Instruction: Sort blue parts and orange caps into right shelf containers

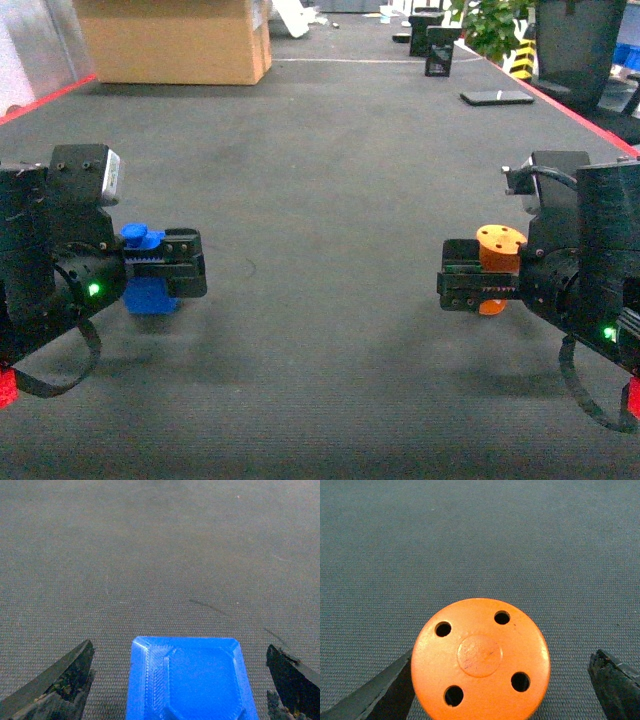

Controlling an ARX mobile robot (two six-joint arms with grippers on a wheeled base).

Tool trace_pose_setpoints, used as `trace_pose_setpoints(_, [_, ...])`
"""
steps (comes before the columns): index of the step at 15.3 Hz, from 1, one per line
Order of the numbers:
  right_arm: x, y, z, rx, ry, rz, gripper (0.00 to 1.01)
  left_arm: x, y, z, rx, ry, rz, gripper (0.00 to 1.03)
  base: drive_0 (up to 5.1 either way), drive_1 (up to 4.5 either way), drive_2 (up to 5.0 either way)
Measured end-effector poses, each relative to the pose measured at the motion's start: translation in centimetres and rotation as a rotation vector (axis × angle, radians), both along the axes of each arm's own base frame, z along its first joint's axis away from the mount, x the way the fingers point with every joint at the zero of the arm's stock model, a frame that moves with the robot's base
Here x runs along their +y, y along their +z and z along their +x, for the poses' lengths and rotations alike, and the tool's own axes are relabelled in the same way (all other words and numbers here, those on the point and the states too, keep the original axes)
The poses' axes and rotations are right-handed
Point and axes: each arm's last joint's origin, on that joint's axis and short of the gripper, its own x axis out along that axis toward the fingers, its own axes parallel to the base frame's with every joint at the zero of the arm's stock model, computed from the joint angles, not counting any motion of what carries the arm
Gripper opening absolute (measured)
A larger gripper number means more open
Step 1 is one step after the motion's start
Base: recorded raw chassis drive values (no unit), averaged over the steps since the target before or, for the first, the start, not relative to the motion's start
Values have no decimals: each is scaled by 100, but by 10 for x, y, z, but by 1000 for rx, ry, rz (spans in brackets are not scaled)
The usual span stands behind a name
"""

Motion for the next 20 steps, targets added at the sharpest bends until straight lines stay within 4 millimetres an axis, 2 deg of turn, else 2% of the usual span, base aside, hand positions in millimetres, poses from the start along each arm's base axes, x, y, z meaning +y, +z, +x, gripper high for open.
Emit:
trace_pose_setpoints(5, [1, -8, 4, 27, -17, -10, 97, 0, -6, -1, 33, 0, 4, 98, 0, 0, 0])
trace_pose_setpoints(6, [1, -9, 4, 37, -18, -12, 89, 0, -6, -1, 33, 0, 5, 98, 0, 0, 0])
trace_pose_setpoints(10, [3, -10, 4, 38, -12, -13, 49, 0, -7, -1, 44, 1, 6, 62, 0, 0, 0])
trace_pose_setpoints(11, [3, -10, 4, 37, -12, -13, 45, 0, -7, -2, 46, 0, 7, 51, 0, 0, 0])
trace_pose_setpoints(12, [4, -10, 5, 37, -12, -13, 45, 0, -8, -2, 48, 0, 7, 43, 0, 0, 0])
trace_pose_setpoints(20, [2, -9, 0, 10, -11, -14, 44, 0, -8, -3, 42, 0, 4, 42, 0, 0, 0])
